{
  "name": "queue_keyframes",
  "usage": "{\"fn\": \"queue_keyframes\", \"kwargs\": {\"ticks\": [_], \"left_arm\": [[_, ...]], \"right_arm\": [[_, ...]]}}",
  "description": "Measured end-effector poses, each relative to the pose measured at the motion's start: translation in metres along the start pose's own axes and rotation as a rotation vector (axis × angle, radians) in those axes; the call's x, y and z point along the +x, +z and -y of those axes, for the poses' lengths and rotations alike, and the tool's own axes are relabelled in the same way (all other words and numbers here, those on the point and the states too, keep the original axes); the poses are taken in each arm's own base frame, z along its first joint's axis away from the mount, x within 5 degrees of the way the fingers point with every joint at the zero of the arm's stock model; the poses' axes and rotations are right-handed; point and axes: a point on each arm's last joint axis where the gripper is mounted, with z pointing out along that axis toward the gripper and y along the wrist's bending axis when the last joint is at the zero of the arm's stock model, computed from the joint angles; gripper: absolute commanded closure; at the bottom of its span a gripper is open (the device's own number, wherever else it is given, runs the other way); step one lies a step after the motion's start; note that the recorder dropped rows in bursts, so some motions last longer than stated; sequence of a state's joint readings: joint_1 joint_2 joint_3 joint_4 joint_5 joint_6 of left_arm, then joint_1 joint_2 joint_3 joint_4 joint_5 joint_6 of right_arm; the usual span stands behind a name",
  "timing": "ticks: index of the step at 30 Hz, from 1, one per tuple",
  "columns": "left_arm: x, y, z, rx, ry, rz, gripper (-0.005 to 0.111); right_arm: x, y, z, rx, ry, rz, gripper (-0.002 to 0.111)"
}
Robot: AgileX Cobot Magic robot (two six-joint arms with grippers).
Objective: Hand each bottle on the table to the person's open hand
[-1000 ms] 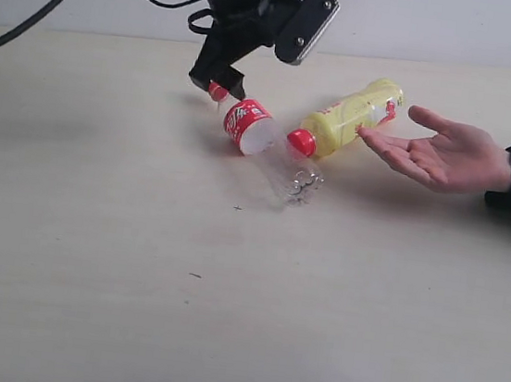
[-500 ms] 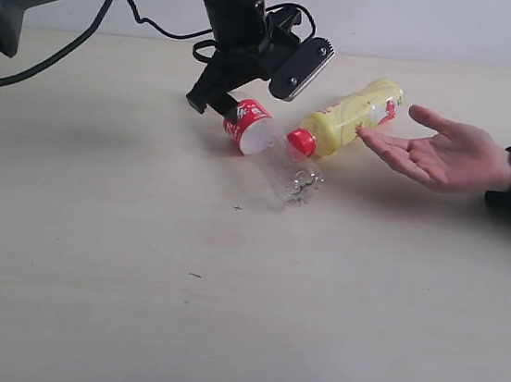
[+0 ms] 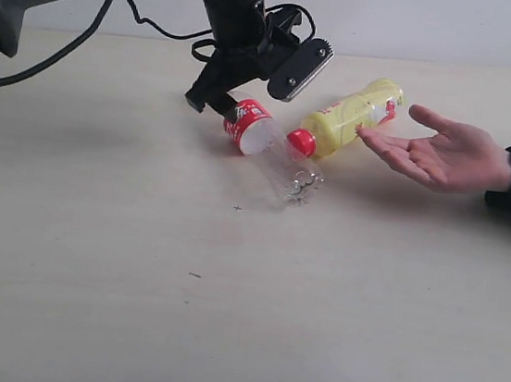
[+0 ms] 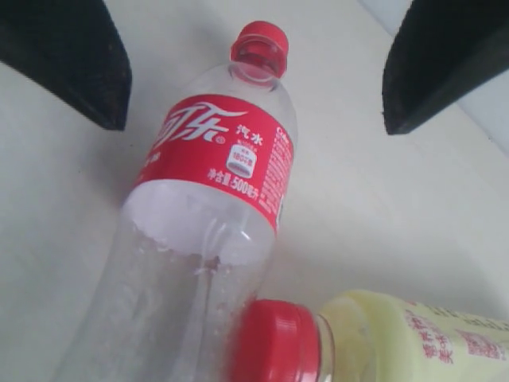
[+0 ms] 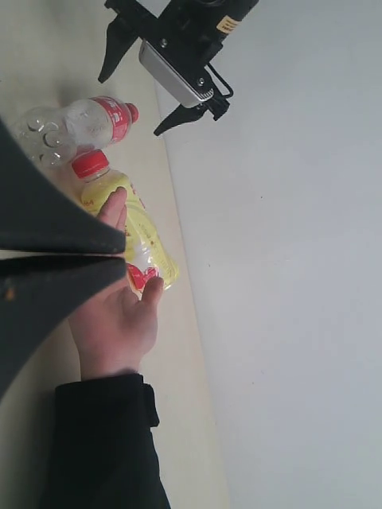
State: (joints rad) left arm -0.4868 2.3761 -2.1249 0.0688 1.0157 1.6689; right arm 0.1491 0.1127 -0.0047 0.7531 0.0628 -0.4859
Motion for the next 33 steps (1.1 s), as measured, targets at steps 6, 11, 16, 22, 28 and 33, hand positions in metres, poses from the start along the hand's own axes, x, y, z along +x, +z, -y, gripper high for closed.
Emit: {"fn": "queue_keyframes", "kwargs": {"ticks": [6, 11, 16, 22, 28, 33], "left_arm": [[0.012, 0.008, 0.003, 0.012, -0.018, -0.009, 0.025], [0.014, 0.024, 0.005, 0.011, 0.000, -0.036, 0.025], [0.014, 0.032, 0.006, 0.008, 0.003, -0.037, 0.025], [0.013, 0.047, 0.009, 0.012, 0.008, -0.038, 0.025], [0.011, 0.061, 0.013, 0.032, 0.011, -0.036, 0.025], [0.011, 0.065, 0.015, 0.036, 0.012, -0.035, 0.025]], "right_arm": [[0.000, 0.000, 0.000, 0.000, 0.000, 0.000, 0.107], [0.000, 0.000, 0.000, 0.000, 0.000, 0.000, 0.107], [0.000, 0.000, 0.000, 0.000, 0.000, 0.000, 0.107], [0.000, 0.000, 0.000, 0.000, 0.000, 0.000, 0.107], [0.000, 0.000, 0.000, 0.000, 0.000, 0.000, 0.107], [0.000, 0.000, 0.000, 0.000, 0.000, 0.000, 0.107]]}}
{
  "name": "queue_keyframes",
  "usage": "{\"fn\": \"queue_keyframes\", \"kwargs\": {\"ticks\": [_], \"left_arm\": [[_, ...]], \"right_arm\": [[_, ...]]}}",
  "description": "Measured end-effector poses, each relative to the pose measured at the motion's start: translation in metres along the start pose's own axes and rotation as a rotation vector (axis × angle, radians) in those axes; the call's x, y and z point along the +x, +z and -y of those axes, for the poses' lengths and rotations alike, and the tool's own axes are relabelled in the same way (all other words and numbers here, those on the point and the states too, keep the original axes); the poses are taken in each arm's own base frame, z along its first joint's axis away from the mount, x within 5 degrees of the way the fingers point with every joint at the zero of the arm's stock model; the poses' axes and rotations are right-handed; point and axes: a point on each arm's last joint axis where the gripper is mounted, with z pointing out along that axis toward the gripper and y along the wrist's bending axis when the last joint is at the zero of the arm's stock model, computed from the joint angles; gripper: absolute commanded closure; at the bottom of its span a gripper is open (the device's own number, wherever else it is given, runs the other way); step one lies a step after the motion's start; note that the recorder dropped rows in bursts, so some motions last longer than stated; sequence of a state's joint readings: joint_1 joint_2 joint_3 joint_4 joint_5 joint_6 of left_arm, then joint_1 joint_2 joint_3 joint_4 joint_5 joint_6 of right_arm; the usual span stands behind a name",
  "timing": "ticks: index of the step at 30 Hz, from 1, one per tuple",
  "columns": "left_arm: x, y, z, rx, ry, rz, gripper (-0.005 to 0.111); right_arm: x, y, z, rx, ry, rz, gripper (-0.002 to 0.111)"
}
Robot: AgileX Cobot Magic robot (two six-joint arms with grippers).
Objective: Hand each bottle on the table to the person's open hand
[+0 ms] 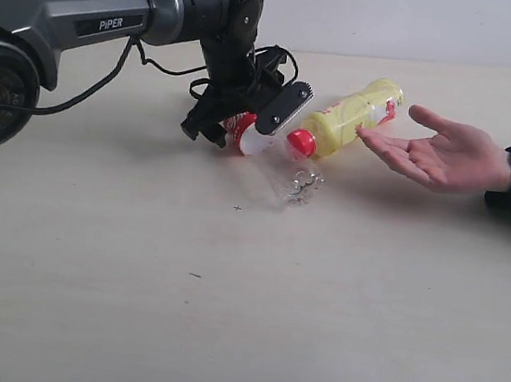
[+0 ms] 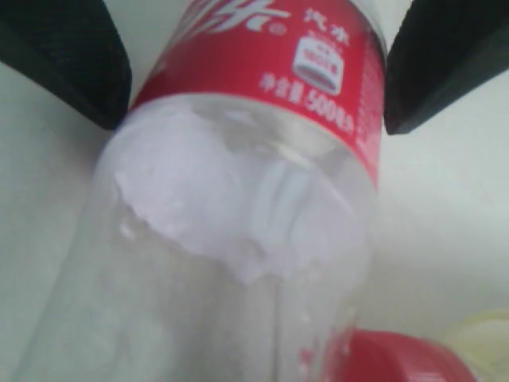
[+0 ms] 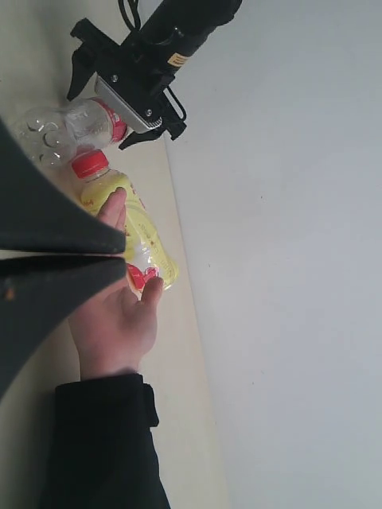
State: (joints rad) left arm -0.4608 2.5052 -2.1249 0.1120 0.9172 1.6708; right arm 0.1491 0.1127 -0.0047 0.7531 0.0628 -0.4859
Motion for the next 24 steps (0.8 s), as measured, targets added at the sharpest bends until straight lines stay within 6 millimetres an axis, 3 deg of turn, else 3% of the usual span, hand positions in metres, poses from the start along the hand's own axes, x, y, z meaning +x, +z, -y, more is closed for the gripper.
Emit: {"fn": "queue_keyframes", "kwargs": {"ticks": [4, 7, 11, 16, 24], "left_arm": [[-0.0006, 0.0037, 0.0014, 0.007, 0.001, 0.001, 0.025], [-0.0006, 0.0037, 0.0014, 0.007, 0.001, 0.001, 0.035], [-0.0006, 0.0037, 0.0014, 0.007, 0.001, 0.001, 0.062], [-0.0003, 0.0037, 0.0025, 0.019, 0.003, -0.001, 0.106], [0.0014, 0.0030, 0.0074, 0.077, 0.089, -0.016, 0.106]], "right_arm": [[0.0000, 0.0000, 0.0000, 0.000, 0.000, 0.000, 0.107], [0.0000, 0.0000, 0.0000, 0.000, 0.000, 0.000, 0.107], [0.0000, 0.0000, 0.0000, 0.000, 0.000, 0.000, 0.107], [0.0000, 0.0000, 0.0000, 0.000, 0.000, 0.000, 0.107], [0.0000, 0.0000, 0.0000, 0.000, 0.000, 0.000, 0.107]]}}
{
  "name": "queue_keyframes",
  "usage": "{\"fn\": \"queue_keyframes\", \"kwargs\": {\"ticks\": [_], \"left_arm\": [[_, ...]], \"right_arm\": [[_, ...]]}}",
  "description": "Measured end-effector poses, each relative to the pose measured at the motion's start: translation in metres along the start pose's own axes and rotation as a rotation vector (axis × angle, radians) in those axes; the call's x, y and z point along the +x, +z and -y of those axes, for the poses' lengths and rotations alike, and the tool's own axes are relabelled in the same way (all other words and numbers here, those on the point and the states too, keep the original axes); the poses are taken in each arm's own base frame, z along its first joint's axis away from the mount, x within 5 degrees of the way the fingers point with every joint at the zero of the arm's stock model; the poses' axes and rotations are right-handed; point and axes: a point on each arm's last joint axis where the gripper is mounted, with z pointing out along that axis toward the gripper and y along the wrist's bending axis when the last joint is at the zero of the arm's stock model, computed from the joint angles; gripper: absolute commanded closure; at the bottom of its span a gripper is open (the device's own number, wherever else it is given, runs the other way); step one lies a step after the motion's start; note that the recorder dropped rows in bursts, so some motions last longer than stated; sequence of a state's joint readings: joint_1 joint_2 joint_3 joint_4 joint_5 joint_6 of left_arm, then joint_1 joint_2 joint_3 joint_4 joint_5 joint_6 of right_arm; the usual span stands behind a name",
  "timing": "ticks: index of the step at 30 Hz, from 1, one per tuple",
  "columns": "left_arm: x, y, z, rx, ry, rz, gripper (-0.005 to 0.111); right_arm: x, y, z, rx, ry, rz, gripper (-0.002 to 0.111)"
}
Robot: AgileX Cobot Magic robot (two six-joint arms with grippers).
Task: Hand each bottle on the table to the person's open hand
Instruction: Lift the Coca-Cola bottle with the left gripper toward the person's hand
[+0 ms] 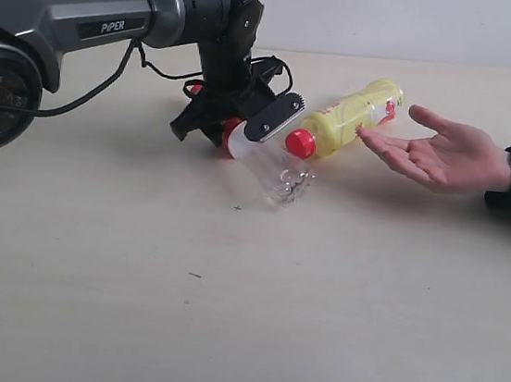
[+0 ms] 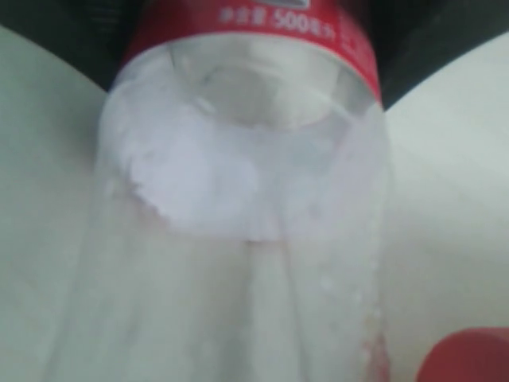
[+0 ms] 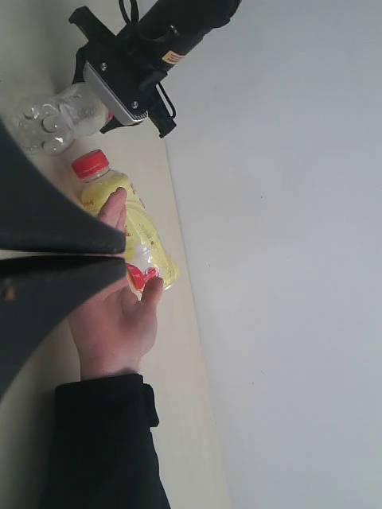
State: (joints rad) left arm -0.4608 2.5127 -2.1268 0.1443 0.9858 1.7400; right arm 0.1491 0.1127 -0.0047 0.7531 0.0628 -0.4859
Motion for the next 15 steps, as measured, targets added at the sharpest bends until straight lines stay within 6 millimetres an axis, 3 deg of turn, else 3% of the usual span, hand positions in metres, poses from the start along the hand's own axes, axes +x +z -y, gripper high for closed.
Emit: {"fn": "queue_keyframes", "kwargs": {"ticks": [7, 15], "left_arm": [[0.003, -0.015, 0.006, 0.078, -0.003, -0.009, 0.107], [0.010, -0.078, 0.004, 0.066, -0.129, -0.023, 0.107]], "right_arm": [[0.000, 0.000, 0.000, 0.000, 0.000, 0.000, 0.107], [0.000, 0.000, 0.000, 0.000, 0.000, 0.000, 0.107]]}}
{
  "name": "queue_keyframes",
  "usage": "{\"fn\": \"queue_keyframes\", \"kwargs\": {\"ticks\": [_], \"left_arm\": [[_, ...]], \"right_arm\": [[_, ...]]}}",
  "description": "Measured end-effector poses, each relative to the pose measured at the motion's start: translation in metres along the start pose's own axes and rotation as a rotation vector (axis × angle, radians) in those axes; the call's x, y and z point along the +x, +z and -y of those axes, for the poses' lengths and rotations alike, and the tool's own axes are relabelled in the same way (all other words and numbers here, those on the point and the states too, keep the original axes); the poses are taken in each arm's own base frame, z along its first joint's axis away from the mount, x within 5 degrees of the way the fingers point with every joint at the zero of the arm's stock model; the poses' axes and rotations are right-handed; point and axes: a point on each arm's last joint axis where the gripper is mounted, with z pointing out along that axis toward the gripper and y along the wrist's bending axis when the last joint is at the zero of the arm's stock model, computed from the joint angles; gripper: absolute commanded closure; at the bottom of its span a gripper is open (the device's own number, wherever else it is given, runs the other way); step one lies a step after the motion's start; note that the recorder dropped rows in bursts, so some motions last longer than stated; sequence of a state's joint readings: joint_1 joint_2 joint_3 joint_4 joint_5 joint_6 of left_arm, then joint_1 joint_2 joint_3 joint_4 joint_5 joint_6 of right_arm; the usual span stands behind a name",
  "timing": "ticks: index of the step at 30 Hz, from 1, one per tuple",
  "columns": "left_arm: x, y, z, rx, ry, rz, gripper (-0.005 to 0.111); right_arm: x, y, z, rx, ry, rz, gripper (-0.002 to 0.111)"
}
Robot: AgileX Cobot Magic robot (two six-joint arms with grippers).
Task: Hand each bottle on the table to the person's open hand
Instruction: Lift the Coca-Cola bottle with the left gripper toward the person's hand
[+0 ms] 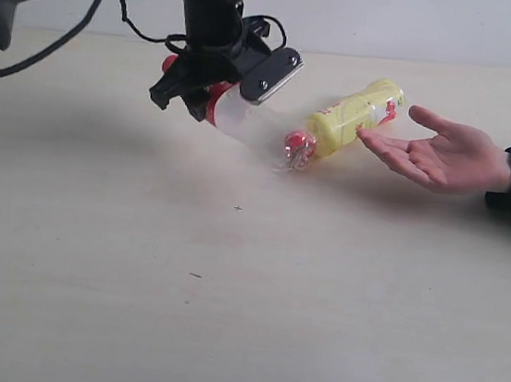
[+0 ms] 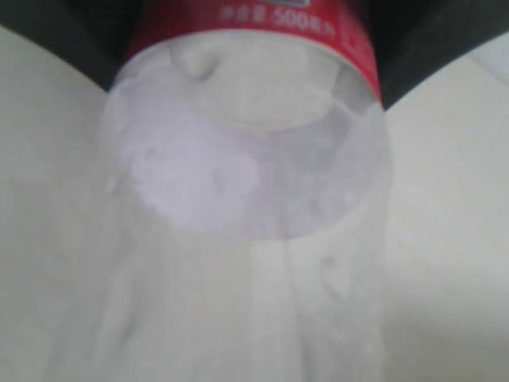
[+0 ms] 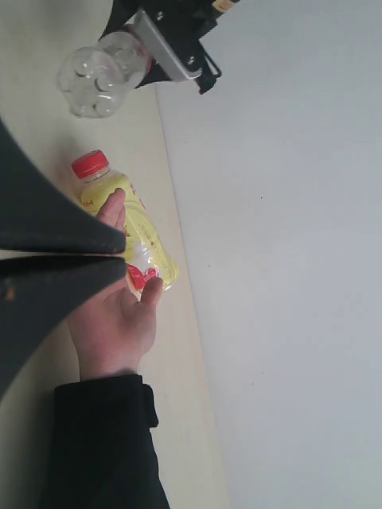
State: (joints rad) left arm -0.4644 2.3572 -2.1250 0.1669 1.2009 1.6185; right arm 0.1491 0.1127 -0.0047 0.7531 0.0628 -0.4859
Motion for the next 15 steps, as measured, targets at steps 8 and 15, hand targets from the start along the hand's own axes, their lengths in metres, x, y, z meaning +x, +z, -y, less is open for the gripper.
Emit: {"fn": "queue_keyframes", "kwargs": {"ticks": [8, 15], "left_arm": [[0.011, -0.067, 0.001, -0.122, -0.244, 0.000, 0.107], [0.020, -0.134, 0.010, -0.251, -0.557, 0.033, 0.107]], "right_arm": [[0.000, 0.000, 0.000, 0.000, 0.000, 0.000, 0.107], [0.000, 0.000, 0.000, 0.000, 0.000, 0.000, 0.107]]}}
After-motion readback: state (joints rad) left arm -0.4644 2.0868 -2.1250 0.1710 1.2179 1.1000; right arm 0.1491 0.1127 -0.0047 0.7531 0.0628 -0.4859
